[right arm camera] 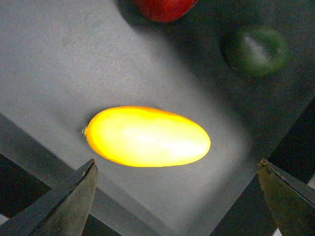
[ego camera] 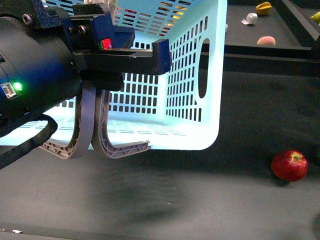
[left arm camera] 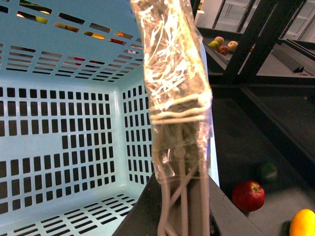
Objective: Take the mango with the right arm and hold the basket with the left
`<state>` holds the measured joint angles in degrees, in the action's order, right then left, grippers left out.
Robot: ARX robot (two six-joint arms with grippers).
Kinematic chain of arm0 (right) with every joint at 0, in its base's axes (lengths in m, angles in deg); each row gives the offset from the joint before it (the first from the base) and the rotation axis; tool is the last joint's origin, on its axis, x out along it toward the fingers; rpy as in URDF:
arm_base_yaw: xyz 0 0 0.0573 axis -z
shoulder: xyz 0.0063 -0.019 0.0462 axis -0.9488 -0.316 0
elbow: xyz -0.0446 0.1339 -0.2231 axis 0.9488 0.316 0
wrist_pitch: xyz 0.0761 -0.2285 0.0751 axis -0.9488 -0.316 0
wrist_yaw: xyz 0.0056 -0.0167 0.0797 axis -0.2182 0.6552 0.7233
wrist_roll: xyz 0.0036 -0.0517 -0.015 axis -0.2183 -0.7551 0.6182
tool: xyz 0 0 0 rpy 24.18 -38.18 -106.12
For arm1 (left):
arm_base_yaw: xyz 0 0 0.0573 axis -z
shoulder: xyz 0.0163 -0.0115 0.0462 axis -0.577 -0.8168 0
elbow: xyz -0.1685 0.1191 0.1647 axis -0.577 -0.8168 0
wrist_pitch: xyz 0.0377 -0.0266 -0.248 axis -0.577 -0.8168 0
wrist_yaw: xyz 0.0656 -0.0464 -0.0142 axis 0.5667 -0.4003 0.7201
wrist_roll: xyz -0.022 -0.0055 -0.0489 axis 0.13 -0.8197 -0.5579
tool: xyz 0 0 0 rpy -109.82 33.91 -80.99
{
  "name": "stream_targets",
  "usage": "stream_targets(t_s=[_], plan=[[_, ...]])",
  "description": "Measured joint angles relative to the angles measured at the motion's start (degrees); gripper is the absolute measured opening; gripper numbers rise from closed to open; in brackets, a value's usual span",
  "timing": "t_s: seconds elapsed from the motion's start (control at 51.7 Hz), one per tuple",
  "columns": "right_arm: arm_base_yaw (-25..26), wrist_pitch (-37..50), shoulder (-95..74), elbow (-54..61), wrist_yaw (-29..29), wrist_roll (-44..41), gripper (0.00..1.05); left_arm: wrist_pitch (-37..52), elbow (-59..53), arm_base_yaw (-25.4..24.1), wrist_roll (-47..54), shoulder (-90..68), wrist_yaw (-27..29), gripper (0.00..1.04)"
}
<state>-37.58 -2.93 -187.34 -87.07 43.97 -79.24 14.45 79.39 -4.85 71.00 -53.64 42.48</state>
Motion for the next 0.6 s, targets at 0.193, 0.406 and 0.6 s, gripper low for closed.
stream_targets(t_s=[0.193, 0.406, 0.6], plan=[[-0.6, 0.0, -6.8, -3.9, -2.1, -2.0, 0.96, 0.0, 0.0, 0.0, 0.0, 0.0, 0.0, 0.07], [-1.2, -1.9, -10.6, -7.7, -4.6, -5.9, 0.96, 0.0, 0.0, 0.0, 0.0, 0.0, 0.0, 0.07], [-1.7, -0.8, -12.8, -9.9, -6.1, -8.9, 0.96, 0.0, 0.0, 0.0, 0.0, 0.0, 0.0, 0.07]])
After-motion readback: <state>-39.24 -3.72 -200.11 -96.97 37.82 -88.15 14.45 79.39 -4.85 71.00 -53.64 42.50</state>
